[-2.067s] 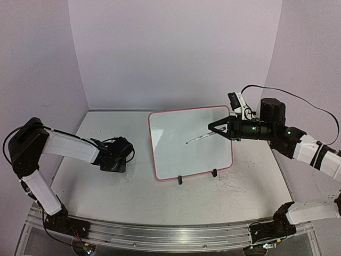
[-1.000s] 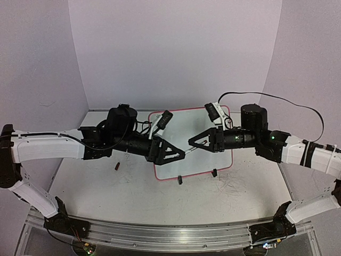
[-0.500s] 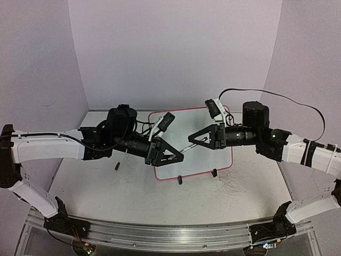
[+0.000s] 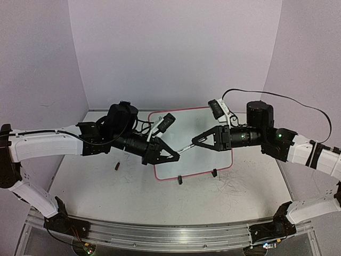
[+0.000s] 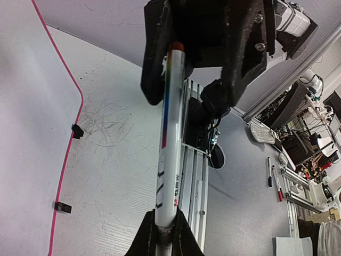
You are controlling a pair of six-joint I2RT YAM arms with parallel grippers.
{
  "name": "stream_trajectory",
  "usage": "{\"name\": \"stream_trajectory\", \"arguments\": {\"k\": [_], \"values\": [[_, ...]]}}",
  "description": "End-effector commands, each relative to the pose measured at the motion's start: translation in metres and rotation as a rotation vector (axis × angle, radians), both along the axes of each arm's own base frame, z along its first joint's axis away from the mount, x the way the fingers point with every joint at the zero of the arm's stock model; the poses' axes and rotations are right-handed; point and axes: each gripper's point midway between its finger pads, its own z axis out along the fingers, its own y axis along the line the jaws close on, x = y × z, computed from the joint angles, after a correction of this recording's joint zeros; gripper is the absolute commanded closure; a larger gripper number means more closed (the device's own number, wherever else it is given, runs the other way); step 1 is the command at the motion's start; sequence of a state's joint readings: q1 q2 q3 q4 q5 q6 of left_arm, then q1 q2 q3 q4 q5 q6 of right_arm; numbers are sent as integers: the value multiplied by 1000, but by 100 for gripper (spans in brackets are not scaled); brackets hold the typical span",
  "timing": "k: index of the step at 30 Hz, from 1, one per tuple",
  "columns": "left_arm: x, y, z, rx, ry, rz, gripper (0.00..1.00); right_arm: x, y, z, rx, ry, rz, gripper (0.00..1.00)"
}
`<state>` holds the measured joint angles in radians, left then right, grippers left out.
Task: Write a sentence on the whiteboard
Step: Pass from the right arm to the left, then pass from the left arm to the right
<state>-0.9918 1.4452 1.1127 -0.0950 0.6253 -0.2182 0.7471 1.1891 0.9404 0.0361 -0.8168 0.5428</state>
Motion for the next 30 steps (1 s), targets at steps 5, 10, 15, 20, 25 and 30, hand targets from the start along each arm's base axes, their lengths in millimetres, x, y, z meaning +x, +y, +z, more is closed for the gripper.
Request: {"name": "stream_trajectory", "arguments": {"k": [5, 10, 15, 20, 25, 30], "values": [[-9, 6, 19, 6, -70, -82, 100, -21, 5, 3, -59, -23, 170, 47], [-14, 6, 23, -6, -61, -115, 100, -25, 12, -2, -55, 0, 241, 55], [-16, 6, 24, -9, -61, -122, 100, -28, 18, 0, -45, 10, 283, 61], [-18, 6, 25, -14, -56, -132, 100, -24, 24, -8, -59, 39, 290, 67], [-15, 6, 25, -13, -63, -118, 100, -23, 32, -14, -71, 61, 304, 74], [-16, 5, 21, -9, -48, -120, 100, -24, 39, -14, -70, 65, 315, 77]]}}
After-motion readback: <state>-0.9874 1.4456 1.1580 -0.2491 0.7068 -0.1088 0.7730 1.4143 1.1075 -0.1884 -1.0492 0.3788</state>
